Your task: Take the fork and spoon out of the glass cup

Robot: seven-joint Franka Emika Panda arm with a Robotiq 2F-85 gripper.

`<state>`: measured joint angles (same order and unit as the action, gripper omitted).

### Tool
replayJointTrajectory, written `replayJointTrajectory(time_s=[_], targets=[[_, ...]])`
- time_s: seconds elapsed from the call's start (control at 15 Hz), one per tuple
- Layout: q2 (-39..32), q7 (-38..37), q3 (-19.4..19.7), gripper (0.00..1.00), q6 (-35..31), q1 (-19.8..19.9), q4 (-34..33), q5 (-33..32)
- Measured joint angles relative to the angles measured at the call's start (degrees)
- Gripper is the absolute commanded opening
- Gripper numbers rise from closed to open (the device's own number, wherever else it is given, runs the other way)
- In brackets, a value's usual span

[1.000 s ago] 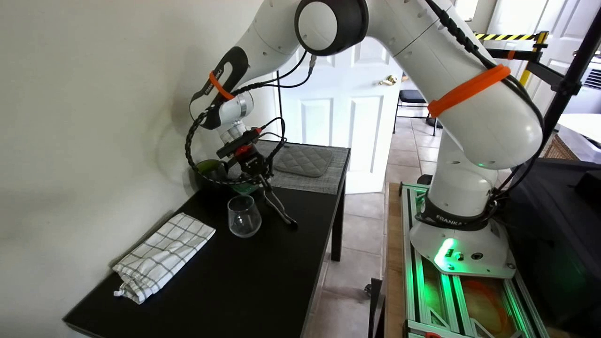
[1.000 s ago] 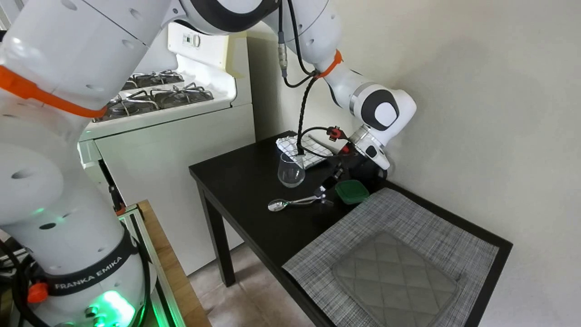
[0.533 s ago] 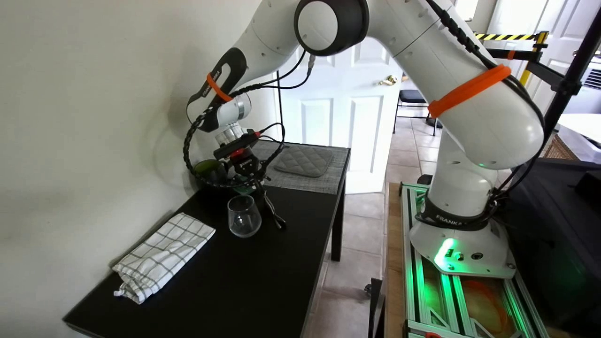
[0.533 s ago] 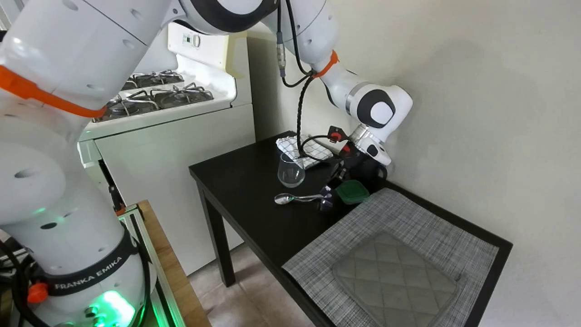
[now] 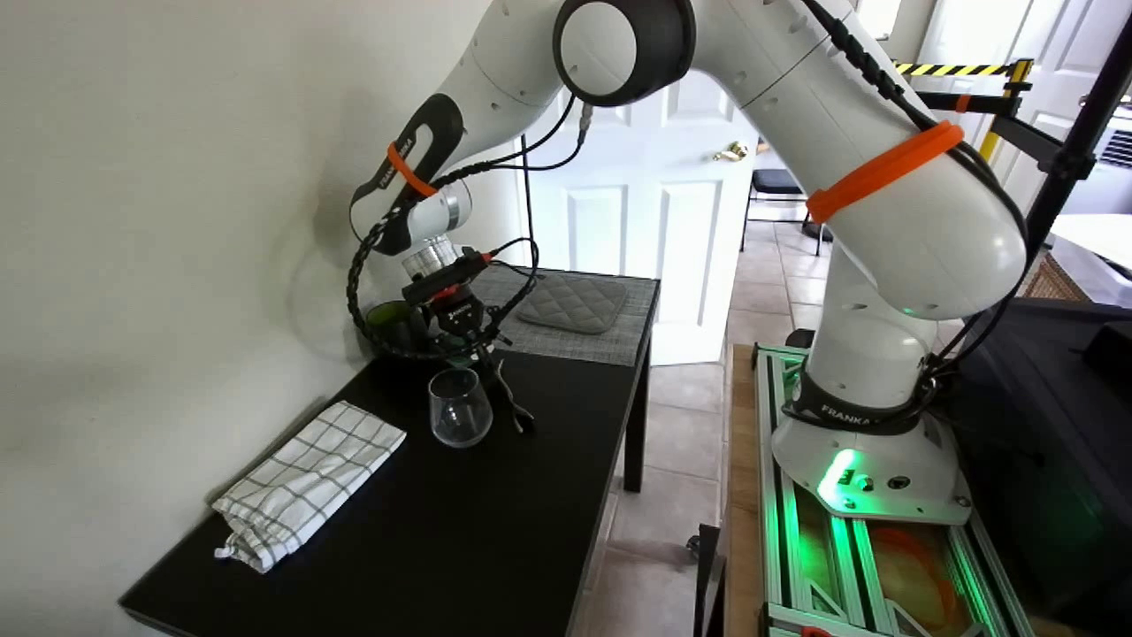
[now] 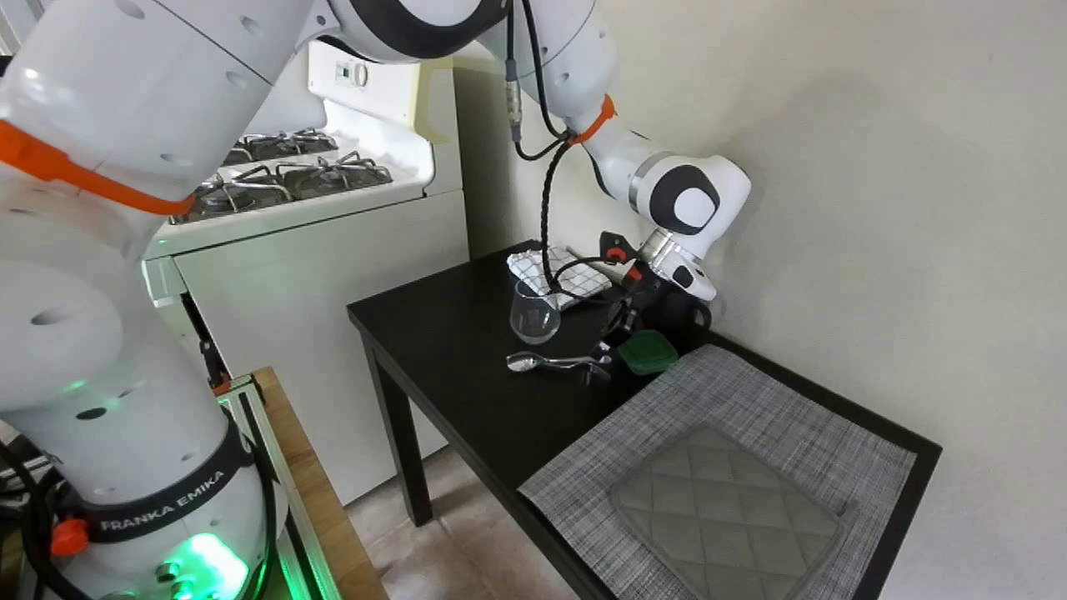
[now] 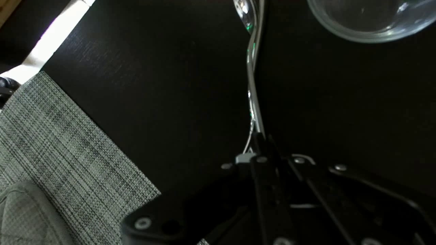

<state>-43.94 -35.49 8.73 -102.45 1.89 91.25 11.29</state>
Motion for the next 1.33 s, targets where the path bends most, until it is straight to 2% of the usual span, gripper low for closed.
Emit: replayJointTrajectory(time_s=[0.33,0.4,0.47,0.6,1.13,1.2,1.33], targets=[[0.0,1.2,0.0,0.02,-0.4,-0.2,0.5,-0.2],[0.0,1.3,0.0,0.04,-0.5,-0.3,0.5,-0.2],[0.1,1.4,0.0,0.32,-0.5,-0.4,0.5,-0.3],[0.1,1.7,0.0,0.35,-0.5,-0.5,0.6,-0.5],[0.8,2.8,0.0,0.94,-1.4,-0.9,0.7,-1.1],[1.1,3.2,0.0,0.99,-1.9,-1.0,0.7,-1.1],[2.2,3.9,0.0,1.00,-3.1,-1.3,1.0,-1.4]])
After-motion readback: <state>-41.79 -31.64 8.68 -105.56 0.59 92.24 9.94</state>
